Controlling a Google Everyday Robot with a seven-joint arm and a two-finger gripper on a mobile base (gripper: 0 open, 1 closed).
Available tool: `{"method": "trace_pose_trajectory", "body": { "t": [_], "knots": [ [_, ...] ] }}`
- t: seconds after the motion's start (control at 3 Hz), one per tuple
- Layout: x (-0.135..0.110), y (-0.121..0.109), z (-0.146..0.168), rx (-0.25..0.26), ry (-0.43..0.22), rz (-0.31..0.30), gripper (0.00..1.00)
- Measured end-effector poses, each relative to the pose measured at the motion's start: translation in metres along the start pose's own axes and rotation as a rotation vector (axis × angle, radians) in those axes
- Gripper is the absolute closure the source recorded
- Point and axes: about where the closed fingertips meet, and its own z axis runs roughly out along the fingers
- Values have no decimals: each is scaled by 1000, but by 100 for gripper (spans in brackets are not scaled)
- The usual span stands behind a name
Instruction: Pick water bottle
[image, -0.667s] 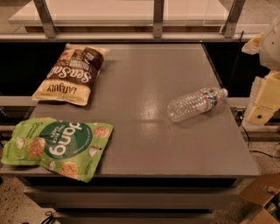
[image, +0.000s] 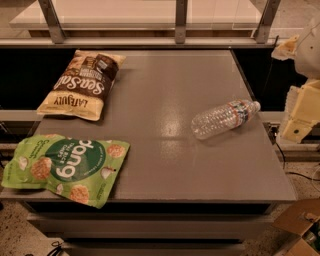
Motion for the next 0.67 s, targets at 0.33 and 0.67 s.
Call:
{"method": "trace_pose_trajectory", "body": {
  "t": [0.33, 0.67],
  "knots": [
    [-14, -7, 14, -61, -52, -122, 0],
    [-25, -14, 40, -132, -64, -278, 0]
  ]
}}
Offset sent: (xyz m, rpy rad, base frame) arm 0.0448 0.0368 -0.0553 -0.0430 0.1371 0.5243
